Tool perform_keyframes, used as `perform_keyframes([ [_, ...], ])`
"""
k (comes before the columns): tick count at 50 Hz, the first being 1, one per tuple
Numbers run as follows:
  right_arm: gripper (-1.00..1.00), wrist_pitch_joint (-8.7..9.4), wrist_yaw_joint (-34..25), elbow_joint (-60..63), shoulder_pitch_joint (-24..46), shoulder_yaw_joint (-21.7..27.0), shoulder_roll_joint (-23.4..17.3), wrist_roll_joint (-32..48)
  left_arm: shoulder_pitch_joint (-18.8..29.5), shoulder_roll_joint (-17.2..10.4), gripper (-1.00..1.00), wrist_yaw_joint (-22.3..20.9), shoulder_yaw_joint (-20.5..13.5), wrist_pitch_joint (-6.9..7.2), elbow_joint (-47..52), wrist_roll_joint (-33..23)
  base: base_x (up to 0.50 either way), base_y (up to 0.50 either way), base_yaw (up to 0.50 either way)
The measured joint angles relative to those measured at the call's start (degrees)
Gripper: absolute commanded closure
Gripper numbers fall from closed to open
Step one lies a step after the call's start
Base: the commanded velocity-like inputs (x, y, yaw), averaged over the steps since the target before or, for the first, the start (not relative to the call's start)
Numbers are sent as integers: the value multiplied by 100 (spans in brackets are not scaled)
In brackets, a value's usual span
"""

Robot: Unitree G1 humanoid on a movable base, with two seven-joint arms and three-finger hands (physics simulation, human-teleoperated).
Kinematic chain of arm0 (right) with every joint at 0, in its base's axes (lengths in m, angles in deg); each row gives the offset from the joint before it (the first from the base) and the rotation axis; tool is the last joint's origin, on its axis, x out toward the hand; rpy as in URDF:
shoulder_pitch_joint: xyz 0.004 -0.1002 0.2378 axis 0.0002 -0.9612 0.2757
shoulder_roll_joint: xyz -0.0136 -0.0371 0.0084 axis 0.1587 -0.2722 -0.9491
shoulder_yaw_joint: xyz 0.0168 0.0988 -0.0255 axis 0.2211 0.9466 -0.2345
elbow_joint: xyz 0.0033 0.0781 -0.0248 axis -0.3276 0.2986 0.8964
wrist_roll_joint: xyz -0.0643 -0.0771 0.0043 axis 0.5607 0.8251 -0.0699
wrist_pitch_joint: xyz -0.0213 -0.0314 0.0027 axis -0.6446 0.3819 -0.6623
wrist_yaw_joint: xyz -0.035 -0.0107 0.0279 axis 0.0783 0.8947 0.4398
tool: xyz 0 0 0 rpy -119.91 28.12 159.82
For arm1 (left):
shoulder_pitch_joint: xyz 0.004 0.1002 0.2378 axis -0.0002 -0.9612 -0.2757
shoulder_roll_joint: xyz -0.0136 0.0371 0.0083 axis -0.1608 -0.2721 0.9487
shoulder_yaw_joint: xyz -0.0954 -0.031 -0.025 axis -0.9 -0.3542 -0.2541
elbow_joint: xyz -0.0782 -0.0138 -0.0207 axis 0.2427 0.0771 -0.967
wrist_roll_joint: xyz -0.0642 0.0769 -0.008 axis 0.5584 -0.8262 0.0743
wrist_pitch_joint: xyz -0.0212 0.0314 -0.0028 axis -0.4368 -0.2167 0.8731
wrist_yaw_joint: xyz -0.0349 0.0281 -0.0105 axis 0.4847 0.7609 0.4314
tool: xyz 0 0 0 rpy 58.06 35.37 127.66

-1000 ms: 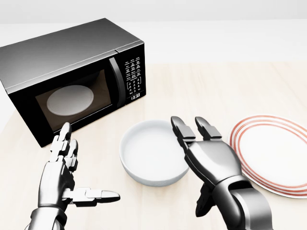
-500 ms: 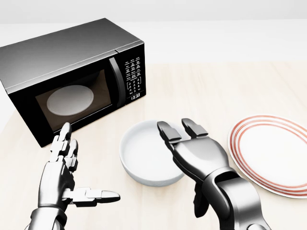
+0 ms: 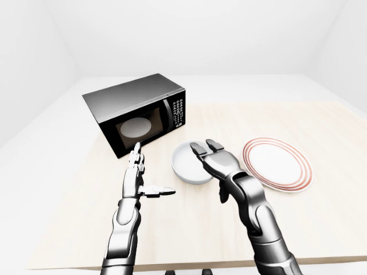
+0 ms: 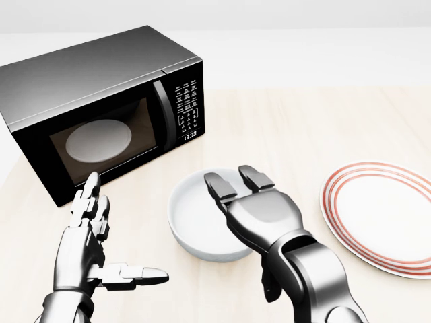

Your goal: Pick up the white bowl and put it on the plate.

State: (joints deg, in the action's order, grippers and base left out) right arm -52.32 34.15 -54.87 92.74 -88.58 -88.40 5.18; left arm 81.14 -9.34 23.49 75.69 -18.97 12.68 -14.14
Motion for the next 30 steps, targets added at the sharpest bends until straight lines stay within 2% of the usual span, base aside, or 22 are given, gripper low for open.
perform_keyframes([
  [30, -100, -84, 0, -348, 118, -220, 176, 349, 0, 0, -100, -1, 0, 0, 1, 0, 0, 0, 0],
])
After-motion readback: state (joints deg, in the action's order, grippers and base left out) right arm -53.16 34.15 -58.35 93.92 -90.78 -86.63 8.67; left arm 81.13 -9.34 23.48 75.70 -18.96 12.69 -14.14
